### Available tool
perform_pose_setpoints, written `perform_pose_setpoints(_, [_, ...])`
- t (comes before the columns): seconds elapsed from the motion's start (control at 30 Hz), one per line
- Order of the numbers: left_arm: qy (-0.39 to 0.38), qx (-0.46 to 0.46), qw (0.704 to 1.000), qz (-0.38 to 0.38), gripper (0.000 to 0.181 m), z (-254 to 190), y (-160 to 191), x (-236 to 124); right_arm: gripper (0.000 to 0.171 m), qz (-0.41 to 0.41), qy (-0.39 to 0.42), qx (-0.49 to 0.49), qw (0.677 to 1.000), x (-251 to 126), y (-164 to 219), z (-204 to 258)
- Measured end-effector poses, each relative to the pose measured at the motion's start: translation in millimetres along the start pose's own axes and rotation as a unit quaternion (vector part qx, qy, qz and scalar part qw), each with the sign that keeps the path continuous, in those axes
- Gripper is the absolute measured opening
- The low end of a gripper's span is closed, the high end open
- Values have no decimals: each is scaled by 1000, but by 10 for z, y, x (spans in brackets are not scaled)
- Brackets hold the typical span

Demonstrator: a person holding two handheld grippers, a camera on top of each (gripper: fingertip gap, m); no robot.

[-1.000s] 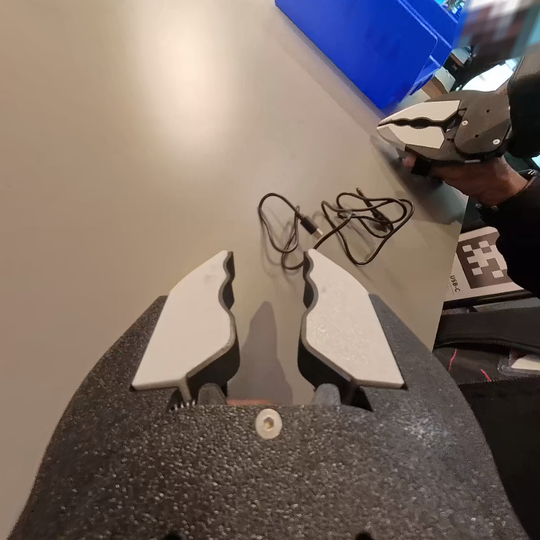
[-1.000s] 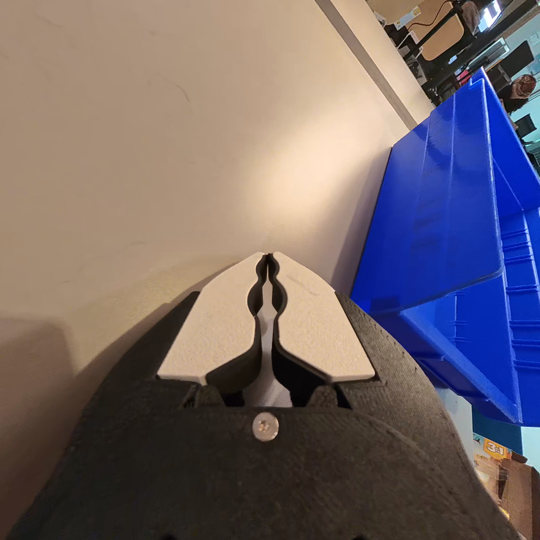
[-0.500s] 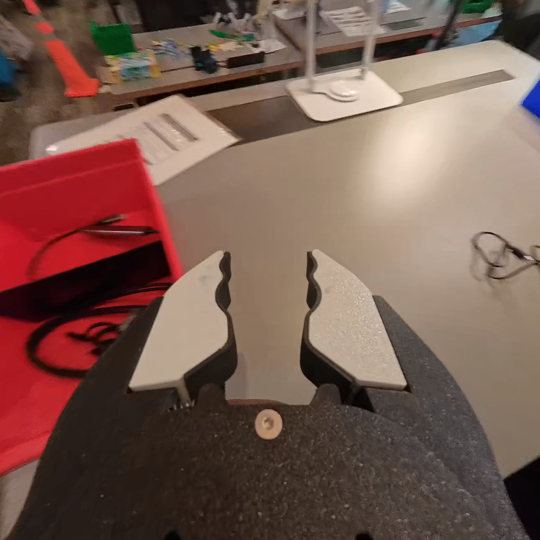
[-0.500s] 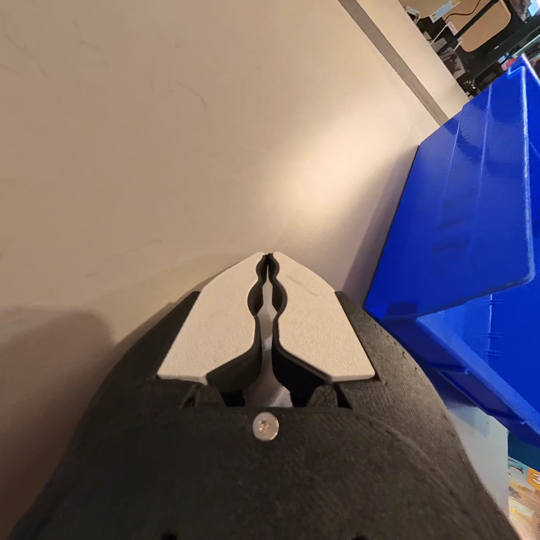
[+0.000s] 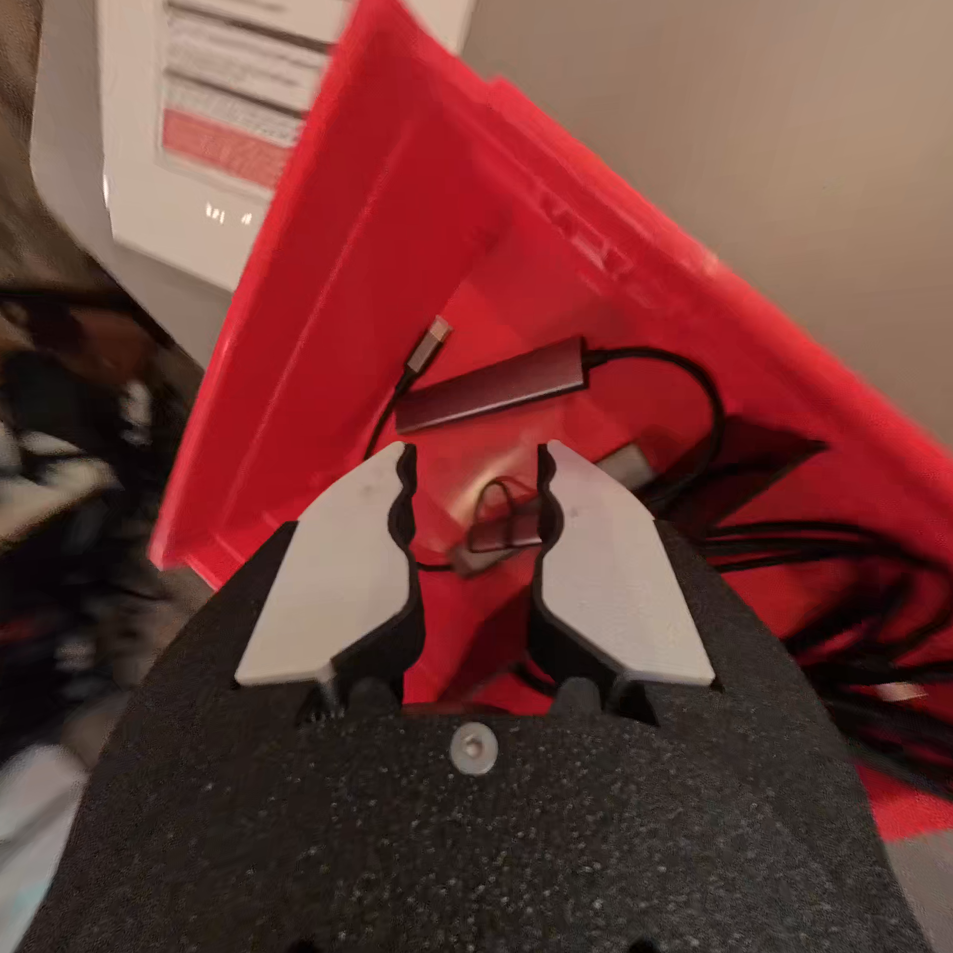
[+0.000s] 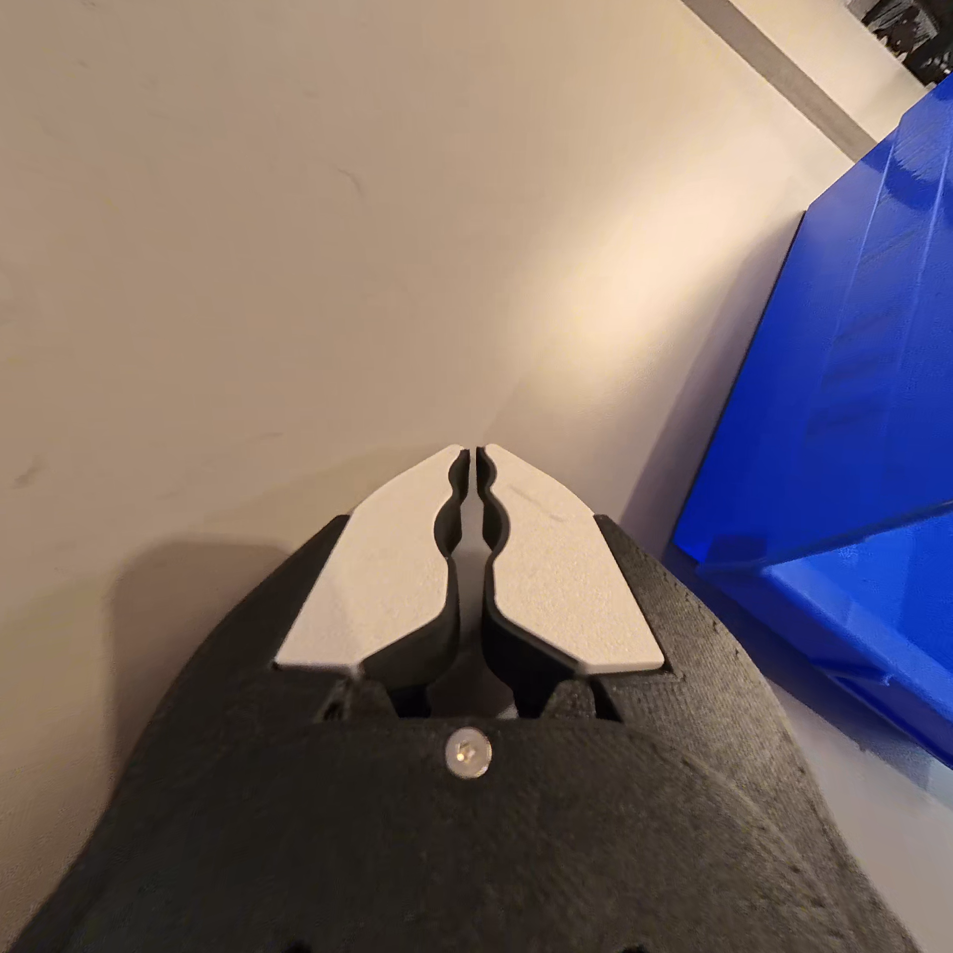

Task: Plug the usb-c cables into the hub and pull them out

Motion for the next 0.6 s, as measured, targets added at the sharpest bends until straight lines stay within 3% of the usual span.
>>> perform_pose_setpoints(0.1, [24,177,984,22,46,-52,-19,253,3,0,1,0,1000,0,0,-2])
perform_pose_setpoints(0.23, [47,258,965,30,43,2,-96,388,2,3,7,10,1000,8,5,-26])
perform_pose_setpoints(0.37, [104,314,940,83,47,-124,-51,599,2,7,8,24,1000,15,11,-56])
perform_pose_setpoints(0.47, [108,315,940,68,34,-123,-113,611,2,8,16,26,1000,16,13,-66])
perform_pose_setpoints(0.6, [41,308,947,75,15,68,-44,515,0,9,25,18,1000,16,9,-58])
Point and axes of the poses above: each gripper's, where its closed fingertips meet, x out along the fingers, y out of its underside, z = x × y across the jaws, the point moved 5 cm from there along -x, back along the fingers, and after that the axes turned 5 degrees about -y, right-handed, at the moved point
